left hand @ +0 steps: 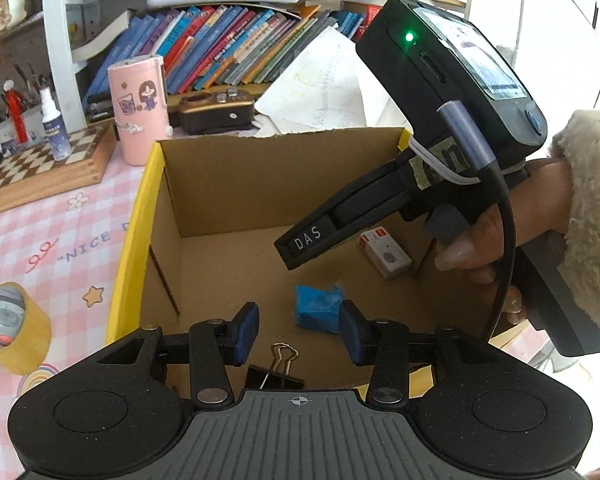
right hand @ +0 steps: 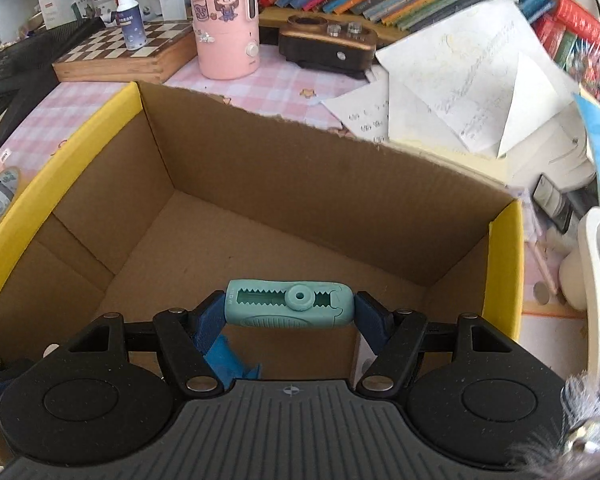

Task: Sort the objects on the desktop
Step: 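Open the left tool dropping the binder clip while the right tool releases the correction tape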

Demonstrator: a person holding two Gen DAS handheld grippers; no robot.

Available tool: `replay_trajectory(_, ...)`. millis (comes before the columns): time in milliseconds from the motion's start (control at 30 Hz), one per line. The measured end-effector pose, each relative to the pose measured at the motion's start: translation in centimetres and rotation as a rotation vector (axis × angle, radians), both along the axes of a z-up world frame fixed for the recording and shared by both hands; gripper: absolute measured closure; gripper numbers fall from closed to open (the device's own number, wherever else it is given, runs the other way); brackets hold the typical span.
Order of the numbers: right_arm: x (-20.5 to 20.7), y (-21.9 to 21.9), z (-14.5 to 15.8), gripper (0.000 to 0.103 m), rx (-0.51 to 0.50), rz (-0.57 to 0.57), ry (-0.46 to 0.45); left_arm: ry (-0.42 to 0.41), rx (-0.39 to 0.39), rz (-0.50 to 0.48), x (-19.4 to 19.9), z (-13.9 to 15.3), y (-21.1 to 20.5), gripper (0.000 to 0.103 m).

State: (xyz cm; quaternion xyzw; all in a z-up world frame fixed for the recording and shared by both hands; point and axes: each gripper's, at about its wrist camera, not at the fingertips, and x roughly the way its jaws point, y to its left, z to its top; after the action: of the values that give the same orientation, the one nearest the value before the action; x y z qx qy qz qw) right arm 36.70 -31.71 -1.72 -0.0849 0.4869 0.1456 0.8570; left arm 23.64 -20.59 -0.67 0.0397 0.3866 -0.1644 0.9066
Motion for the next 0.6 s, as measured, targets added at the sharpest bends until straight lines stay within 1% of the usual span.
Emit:
replay_trajectory(100,0.0,-0.1,0.1,0.036,0.009,0.000,-0.004,-0.018,-0.004,0.003,-0.4,0.4,0.0,0.058)
replay_trajectory(200,0.1,-0.3,0.1,0.036,0.018,-0.007,0.000,-0.048,-0.003,0.004,-0.9,0.9,0.0,0.053)
replay_trajectory(300,0.0,-0.5,0.2,0.036,0.032,-0.016,-0.004,-0.069,-0.005,0.011,-1.3,1.5,0.1,0.051)
replay_trajectory(400,-0.1,-0.5,0.2,0.036,0.034,-0.019,-0.013,-0.095,-0.001,0.022,-1.9,2.1,0.5,0.043)
replay_trajectory(500,-0.5,-0.6,0.7,0.034,0.043,-0.022,-0.036,-0.115,-0.008,0.036,-2.4,2.8,1.0,0.043)
replay_trajectory(600,-1.1,-0.7,1.6,0.029,0.059,-0.022,-0.068,-0.140,-0.016,0.055,-3.0,3.6,1.7,0.042)
